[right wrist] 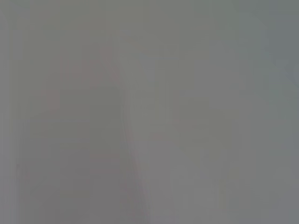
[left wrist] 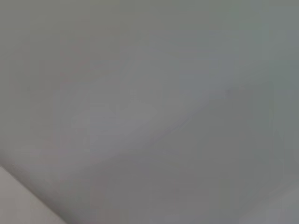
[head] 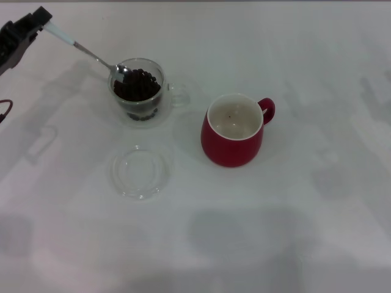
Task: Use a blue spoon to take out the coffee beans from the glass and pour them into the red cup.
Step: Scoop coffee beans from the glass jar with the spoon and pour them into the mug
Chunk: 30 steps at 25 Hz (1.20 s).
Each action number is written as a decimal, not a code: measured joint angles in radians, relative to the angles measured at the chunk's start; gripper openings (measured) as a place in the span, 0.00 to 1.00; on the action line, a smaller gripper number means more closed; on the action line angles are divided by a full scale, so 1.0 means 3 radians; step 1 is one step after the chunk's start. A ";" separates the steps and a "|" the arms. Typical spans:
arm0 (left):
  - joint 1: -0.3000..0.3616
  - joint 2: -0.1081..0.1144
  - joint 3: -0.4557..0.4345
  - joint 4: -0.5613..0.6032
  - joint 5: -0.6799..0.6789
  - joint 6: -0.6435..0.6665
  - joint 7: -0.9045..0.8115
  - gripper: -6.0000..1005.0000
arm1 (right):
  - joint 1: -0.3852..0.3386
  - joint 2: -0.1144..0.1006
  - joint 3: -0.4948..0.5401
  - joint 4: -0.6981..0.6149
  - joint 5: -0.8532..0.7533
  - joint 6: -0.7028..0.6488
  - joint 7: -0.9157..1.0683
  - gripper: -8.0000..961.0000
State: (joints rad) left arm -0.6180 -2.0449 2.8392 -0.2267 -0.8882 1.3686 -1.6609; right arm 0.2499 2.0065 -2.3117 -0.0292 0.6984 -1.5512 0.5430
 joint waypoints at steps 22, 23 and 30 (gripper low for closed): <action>-0.0630 -0.0084 0.0015 0.0429 0.0886 0.0061 0.0306 0.13 | -0.0023 0.0008 0.0000 -0.0001 0.0003 0.0000 0.0000 0.66; -0.0664 -0.0087 0.0016 0.0429 0.0940 0.0058 0.0484 0.13 | -0.0033 0.0009 0.0000 -0.0009 0.0003 0.0000 0.0000 0.66; -0.0792 -0.0091 0.0016 0.0486 0.0989 0.0082 0.1326 0.13 | -0.0093 0.0010 0.0000 -0.0033 0.0004 0.0001 0.0000 0.66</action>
State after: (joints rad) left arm -0.8555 -2.0723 2.8439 -0.0808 -0.5915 1.3931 -1.2630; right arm 0.2219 2.0096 -2.3117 -0.0392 0.6996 -1.5508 0.5430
